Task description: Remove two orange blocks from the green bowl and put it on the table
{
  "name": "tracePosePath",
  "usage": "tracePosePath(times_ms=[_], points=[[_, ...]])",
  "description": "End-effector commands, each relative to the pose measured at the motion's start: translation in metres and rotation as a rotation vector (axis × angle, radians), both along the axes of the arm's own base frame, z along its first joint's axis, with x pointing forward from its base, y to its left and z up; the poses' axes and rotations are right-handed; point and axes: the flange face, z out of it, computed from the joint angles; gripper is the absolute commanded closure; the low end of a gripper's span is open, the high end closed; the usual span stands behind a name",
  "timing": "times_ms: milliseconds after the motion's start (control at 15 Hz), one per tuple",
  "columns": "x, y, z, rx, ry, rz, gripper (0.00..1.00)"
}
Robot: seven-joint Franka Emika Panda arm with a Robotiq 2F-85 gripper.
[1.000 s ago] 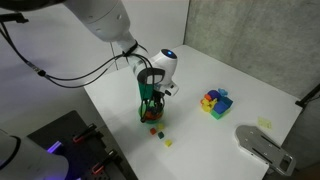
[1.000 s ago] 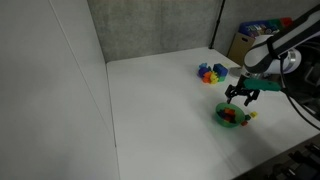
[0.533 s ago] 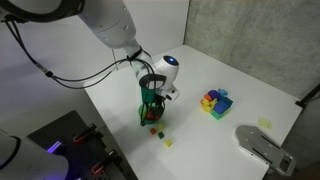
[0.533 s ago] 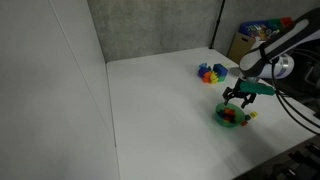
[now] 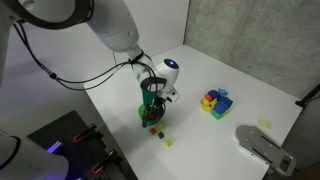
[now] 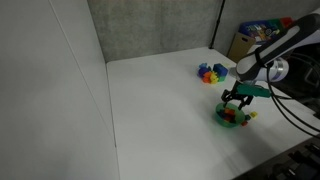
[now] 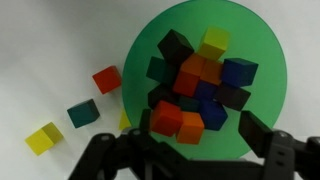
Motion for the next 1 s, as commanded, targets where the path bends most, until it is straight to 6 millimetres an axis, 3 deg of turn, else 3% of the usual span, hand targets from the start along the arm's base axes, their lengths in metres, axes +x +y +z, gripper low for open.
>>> tracePosePath(times_ms=[0,267,933], points=[[0.006,-0.002,-0.002,0.006,-0.02,-0.014,0.09],[0.005,-0.004,-0.007,-0.004,-0.019,-0.016,0.03],[0.001,-0.005,-0.02,-0.03,-0.031,-0.018,0.04]])
